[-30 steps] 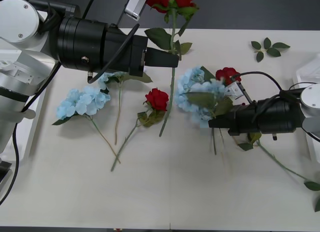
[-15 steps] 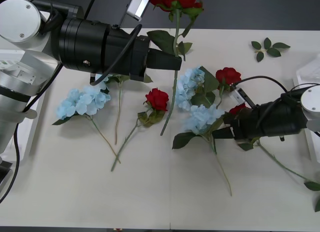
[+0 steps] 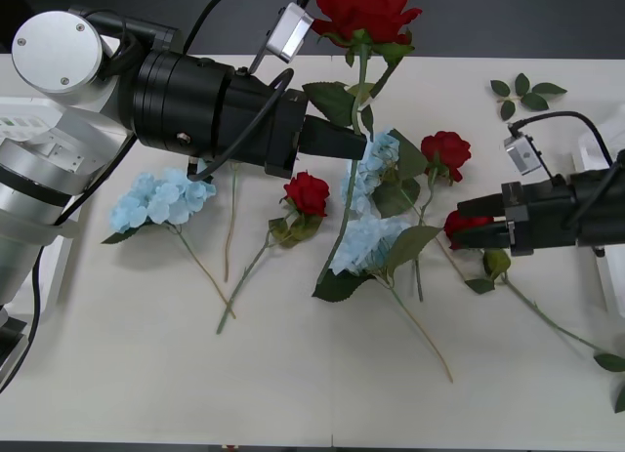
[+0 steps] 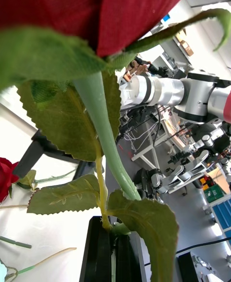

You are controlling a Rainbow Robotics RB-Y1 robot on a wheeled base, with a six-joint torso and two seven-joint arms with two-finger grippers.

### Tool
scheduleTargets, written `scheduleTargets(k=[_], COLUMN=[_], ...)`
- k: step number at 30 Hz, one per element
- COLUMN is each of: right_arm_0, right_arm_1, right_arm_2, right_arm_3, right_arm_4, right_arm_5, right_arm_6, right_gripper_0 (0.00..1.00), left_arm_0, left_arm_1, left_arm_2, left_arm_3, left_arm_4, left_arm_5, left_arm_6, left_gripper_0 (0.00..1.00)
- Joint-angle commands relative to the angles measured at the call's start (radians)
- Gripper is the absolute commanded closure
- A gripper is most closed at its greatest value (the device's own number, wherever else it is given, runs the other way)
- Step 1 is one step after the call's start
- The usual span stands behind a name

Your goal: Put the red flowers into the right box and the blue flowers into the left box

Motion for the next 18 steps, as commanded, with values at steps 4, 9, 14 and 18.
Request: scheduleTargets(k=[4, 9, 14, 18], right_arm_0=[0.045, 0.162, 0.235, 0.277], right_arm_1=[-0.012, 0.039, 0.082, 0.112], right_arm_2=[-0.032, -0.143, -0.158, -0.158], right_arm_3=[-0.106, -0.193, -0.298, -0.387], right_arm_4=[-0.197, -0.197, -0.197, -0.197], right_arm_5=[0.005, -0.013, -0.067, -0.13], right_arm_6=[0.006, 0.006, 0.006, 0.006], right_gripper_0=[0.0, 0.0, 0.0, 0.0], left_arm_0=[-0.034, -0.034, -0.034, -0.034], left_arm_1=[0.006, 0.006, 0.006, 0.006], left_arm_2=[0.014, 0.014, 0.014, 0.014], left_arm_3=[-0.021, -0.021, -0.021, -0.021], left_arm_4=[0.014, 0.014, 0.014, 0.014], left_arm_5=[0.005, 0.005, 0.005, 0.005], left_arm_6=[-0.033, -0.033, -0.033, -0.033], left_gripper_0=[1.0, 1.0, 1.0, 1.0])
